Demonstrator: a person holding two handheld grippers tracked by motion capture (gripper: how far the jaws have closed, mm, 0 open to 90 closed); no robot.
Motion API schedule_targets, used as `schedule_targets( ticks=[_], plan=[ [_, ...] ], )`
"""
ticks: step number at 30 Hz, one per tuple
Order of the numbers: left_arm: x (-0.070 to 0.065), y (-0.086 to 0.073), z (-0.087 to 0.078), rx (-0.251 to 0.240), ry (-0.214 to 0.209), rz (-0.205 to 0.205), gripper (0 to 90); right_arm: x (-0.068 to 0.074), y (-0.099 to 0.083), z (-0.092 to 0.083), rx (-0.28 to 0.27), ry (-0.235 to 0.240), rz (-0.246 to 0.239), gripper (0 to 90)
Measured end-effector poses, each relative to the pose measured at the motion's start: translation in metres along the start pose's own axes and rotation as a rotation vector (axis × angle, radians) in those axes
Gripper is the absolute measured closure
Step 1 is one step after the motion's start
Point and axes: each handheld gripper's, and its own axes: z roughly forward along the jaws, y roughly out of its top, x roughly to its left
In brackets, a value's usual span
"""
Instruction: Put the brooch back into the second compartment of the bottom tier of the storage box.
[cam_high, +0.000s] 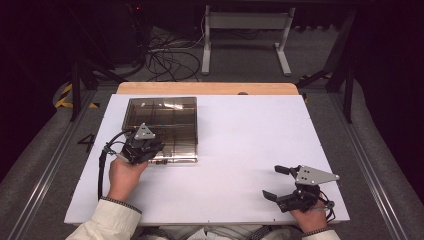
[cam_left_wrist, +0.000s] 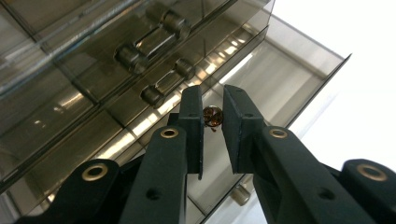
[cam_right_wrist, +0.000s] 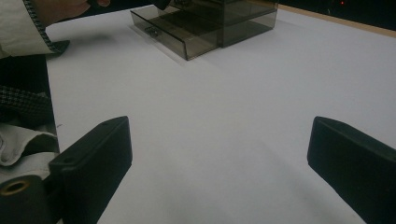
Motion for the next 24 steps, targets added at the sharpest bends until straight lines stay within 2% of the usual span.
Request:
schedule_targets(
  ticks=[6,24],
  plan=[
    [0.004,-0.004,0.004,0.005,-0.006,-0.016,78.7,0.000,0.000,0.000,0.000,0.002,0.001,7.2],
    [0.008,-0.011,0.016,0.039,-0.010,-0.022,78.6,0.000,0.000,0.000,0.000,0.007,0.002,7.0]
  ],
)
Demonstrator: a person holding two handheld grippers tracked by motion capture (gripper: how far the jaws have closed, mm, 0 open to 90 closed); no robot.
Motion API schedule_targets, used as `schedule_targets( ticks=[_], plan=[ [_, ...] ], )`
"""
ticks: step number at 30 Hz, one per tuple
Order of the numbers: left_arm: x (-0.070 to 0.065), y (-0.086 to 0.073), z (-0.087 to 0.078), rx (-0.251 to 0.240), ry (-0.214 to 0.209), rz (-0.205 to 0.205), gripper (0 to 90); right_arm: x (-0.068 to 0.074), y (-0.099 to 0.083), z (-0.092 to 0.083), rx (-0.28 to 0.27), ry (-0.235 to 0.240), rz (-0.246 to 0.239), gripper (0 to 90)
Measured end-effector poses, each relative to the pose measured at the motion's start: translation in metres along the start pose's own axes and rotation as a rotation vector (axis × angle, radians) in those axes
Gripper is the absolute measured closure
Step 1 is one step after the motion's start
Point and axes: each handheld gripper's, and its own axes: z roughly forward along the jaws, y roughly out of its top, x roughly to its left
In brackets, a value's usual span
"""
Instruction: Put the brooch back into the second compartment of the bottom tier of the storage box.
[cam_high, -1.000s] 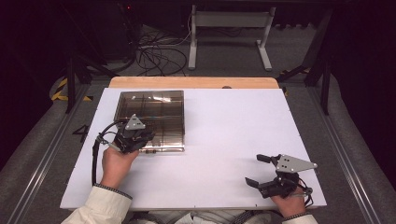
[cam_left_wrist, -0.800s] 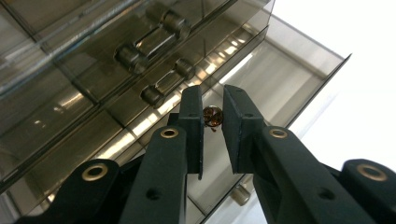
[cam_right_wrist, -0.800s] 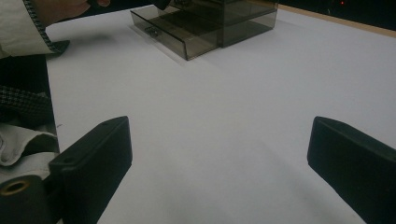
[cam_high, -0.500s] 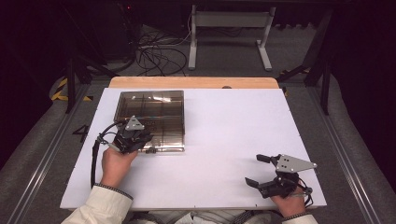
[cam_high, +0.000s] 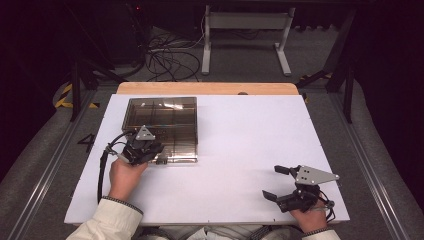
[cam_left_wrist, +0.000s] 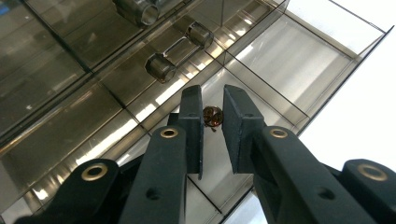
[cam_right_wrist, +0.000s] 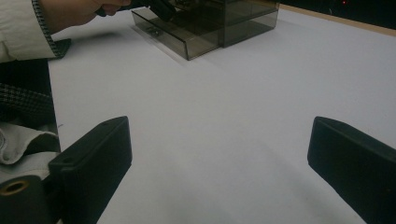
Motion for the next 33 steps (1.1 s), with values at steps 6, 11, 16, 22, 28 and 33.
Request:
schedule_targets(
  ticks=[6,11,16,22,28,33],
  plan=[
    [0.0020,-0.0015,0.0019,0.009,-0.001,-0.003,78.6,0.0001,0.0000,0.0001,0.001,0.000,0.000,7.1],
    [0.0019,-0.0017,0.0032,0.012,-0.002,-0.006,78.6,0.0002,0.0000,0.0003,0.002,-0.001,-0.001,7.0],
    [0.0021,-0.0018,0.0031,0.012,-0.005,-0.010,78.5,0.0002,-0.0001,0.0002,0.002,-0.001,0.000,7.1],
    [0.0021,-0.0017,0.0033,0.014,0.003,-0.007,78.5,0.0002,0.0000,0.0006,0.003,-0.001,-0.001,7.1],
    [0.0004,-0.0009,0.0000,0.006,0.008,-0.007,73.6,-0.0002,0.0001,0.0014,0.005,0.000,-0.001,7.1],
    [-0.0024,0.0011,-0.0053,-0.014,0.004,0.000,73.5,0.0000,0.0000,0.0008,0.003,0.001,-0.003,7.1]
  ],
)
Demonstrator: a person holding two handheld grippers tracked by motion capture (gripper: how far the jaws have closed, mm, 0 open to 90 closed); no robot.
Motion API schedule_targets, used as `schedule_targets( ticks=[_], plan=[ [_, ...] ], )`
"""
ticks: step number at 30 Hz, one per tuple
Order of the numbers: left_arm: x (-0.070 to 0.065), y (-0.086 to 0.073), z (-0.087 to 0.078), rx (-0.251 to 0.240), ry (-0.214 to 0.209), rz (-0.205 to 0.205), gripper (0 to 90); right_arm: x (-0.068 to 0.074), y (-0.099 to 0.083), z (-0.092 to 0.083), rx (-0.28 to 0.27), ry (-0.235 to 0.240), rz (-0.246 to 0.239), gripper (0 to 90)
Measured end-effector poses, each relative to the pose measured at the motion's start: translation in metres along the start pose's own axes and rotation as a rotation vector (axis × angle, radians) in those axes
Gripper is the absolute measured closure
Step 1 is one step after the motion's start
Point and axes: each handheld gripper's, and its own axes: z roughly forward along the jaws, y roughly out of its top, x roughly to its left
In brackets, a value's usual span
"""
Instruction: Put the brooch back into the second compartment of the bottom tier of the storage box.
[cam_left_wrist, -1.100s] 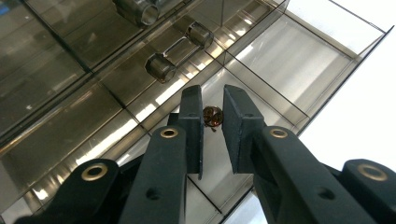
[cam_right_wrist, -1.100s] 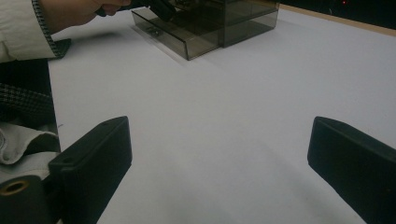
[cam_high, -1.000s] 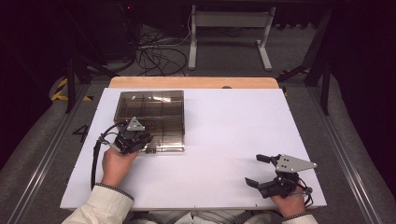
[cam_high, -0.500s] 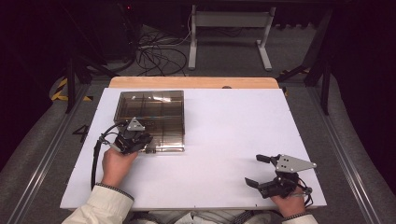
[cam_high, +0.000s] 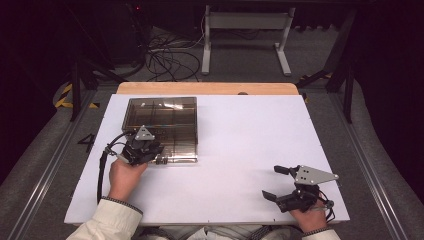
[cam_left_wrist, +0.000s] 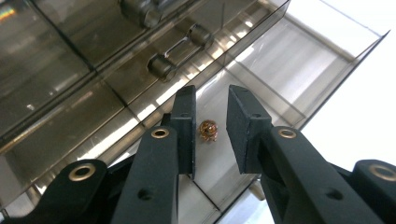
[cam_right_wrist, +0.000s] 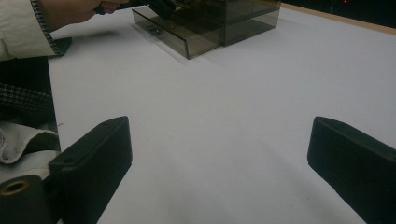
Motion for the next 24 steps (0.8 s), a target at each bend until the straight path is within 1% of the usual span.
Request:
schedule_targets(
  ticks=[1,3,5,7,9,13,15,17,18,21,24],
  plan=[
    [-0.001,0.001,-0.001,-0.005,0.005,0.003,73.5,0.000,0.000,0.000,-0.001,0.000,0.001,7.1],
    [-0.002,0.001,-0.003,-0.014,0.000,0.003,73.4,0.000,0.000,0.000,-0.001,0.001,0.001,7.1],
    [-0.003,0.002,-0.005,-0.023,-0.004,-0.006,73.4,0.000,0.000,0.000,0.000,0.001,-0.001,7.1],
    [-0.003,0.002,-0.007,-0.029,-0.003,0.000,72.9,0.000,0.000,0.000,0.001,0.001,-0.001,7.1],
    [-0.004,0.003,-0.009,-0.039,-0.007,-0.010,72.5,0.000,0.000,0.000,0.000,0.001,0.000,7.1],
    [-0.006,0.004,-0.014,-0.051,-0.005,0.001,71.3,0.000,0.000,0.001,0.004,0.002,0.001,7.1],
    [-0.008,0.005,-0.016,-0.055,-0.001,0.005,69.4,0.000,0.000,0.001,0.002,0.001,-0.002,7.1],
    [-0.010,0.006,-0.019,-0.066,-0.009,0.003,66.0,0.000,0.000,0.000,-0.003,0.002,0.000,7.1],
    [-0.011,0.007,-0.022,-0.070,-0.006,0.009,66.0,0.000,0.000,0.000,-0.003,0.002,0.000,7.1],
    [-0.014,0.009,-0.028,-0.092,-0.016,0.004,61.3,0.000,0.000,0.001,0.000,0.002,0.001,7.1],
    [-0.018,0.010,-0.035,-0.122,-0.022,0.008,56.7,0.000,0.001,0.002,0.000,0.004,0.000,7.1]
  ],
)
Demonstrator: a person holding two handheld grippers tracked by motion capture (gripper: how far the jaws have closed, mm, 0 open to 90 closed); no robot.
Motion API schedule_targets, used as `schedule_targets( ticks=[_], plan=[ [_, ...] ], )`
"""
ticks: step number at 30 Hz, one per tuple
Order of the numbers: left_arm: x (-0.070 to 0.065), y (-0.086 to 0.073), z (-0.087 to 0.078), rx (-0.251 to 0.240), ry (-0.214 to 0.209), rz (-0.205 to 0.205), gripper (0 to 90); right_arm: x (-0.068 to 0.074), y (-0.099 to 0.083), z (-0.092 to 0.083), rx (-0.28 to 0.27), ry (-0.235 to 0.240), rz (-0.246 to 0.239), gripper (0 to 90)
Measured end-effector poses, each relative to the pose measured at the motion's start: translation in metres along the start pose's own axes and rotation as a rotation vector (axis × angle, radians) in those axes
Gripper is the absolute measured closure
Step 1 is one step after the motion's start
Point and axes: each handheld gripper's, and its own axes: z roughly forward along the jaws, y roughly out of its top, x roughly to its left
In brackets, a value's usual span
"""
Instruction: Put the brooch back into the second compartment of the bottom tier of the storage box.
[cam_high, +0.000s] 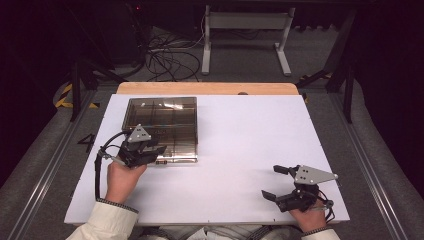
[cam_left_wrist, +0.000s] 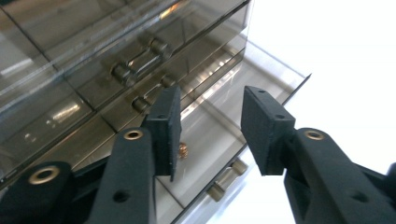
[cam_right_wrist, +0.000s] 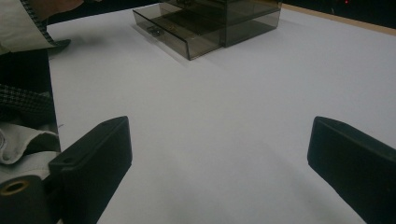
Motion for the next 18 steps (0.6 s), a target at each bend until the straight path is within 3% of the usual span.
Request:
schedule_targets(
  ticks=[7,11,15,18],
  plan=[
    [-0.009,0.006,-0.012,-0.065,-0.063,-0.009,42.1,0.000,0.000,-0.001,-0.001,0.000,0.000,7.1],
    [-0.016,0.008,-0.019,-0.086,-0.050,0.012,31.3,0.000,0.000,-0.001,-0.004,0.001,0.002,7.1],
    [-0.022,0.007,-0.024,-0.097,-0.031,0.007,16.1,0.000,0.000,-0.001,-0.002,0.002,0.001,7.1],
    [-0.024,0.004,-0.029,-0.131,-0.050,-0.002,12.1,0.000,0.000,-0.001,-0.004,0.003,0.001,7.1]
  ],
)
